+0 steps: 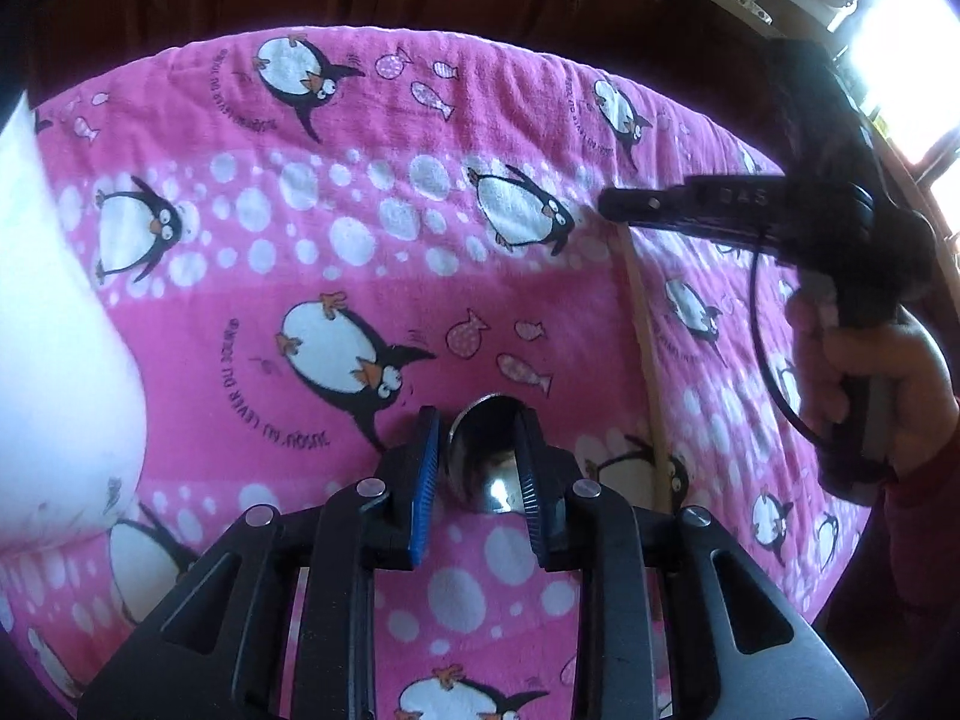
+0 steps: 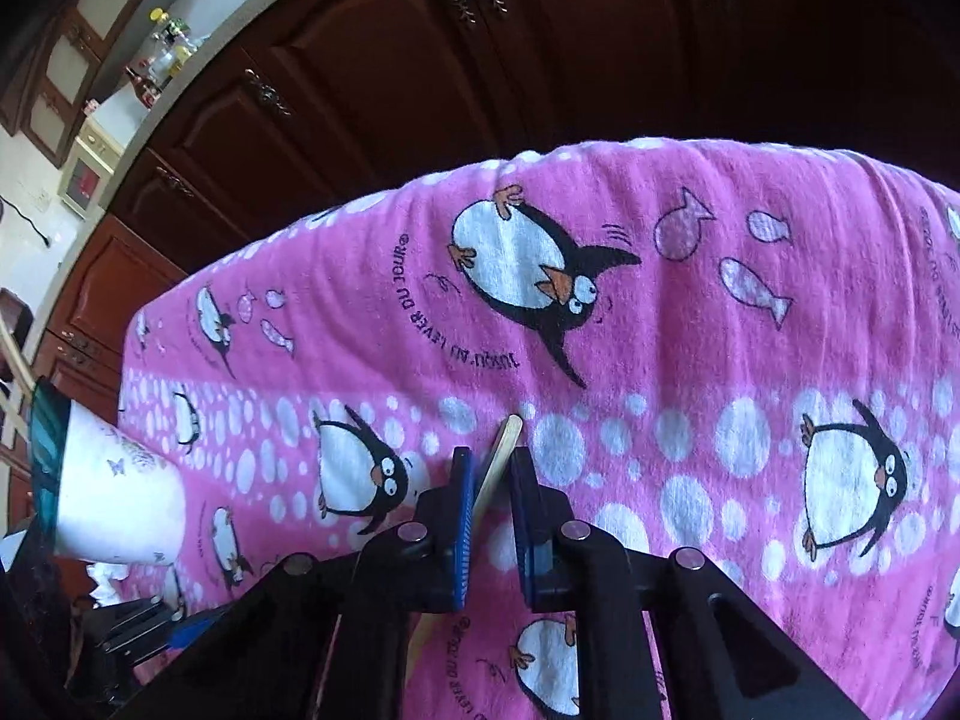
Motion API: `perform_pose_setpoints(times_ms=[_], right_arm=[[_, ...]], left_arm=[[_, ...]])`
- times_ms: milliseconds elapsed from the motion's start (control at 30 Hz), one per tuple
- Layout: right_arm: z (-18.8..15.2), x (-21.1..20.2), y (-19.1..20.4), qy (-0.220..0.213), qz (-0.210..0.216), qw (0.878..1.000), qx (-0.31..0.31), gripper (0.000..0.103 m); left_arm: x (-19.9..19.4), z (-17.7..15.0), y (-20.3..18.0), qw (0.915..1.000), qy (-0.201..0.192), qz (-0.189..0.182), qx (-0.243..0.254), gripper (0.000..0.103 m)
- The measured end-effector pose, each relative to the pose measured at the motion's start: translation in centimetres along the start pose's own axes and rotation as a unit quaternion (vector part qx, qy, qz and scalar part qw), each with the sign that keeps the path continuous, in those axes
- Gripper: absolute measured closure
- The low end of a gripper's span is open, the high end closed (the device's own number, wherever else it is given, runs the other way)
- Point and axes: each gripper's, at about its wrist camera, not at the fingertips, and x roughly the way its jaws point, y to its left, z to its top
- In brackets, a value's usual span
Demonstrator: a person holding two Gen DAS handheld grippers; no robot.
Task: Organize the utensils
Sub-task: 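Close the left tool on the metal spoon while the right tool grasps the last chopstick, then lift the metal spoon and chopstick and carry them above the white cup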
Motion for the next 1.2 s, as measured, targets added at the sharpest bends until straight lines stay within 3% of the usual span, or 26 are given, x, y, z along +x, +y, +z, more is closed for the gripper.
perform_pose_setpoints(times_ms=[67, 200, 767, 1200], right_arm=[[-0.3, -1.0, -0.1, -0.006, 0.010, 1.000, -0.004, 0.094], [-1.4, -4.1, 0.5, -0.031, 0.027, 0.999, -0.022, 0.095], [-6.0, -18.2, 6.0, -0.144, 0.071, 0.982, -0.098, 0.098], [-6.9, -22.9, 13.6, -0.188, 0.094, 0.965, -0.160, 0.098]], left_arm=[[0.1, 0.0, -0.1, 1.0000, -0.002, -0.001, -0.002, 0.093], [-1.5, -0.7, -0.5, 0.9999, -0.016, 0.001, 0.002, 0.100], [-14.8, -3.9, -1.9, 0.9904, -0.135, 0.029, 0.013, 0.101], [-21.5, -5.8, -0.1, 0.9787, -0.188, 0.083, 0.002, 0.101]])
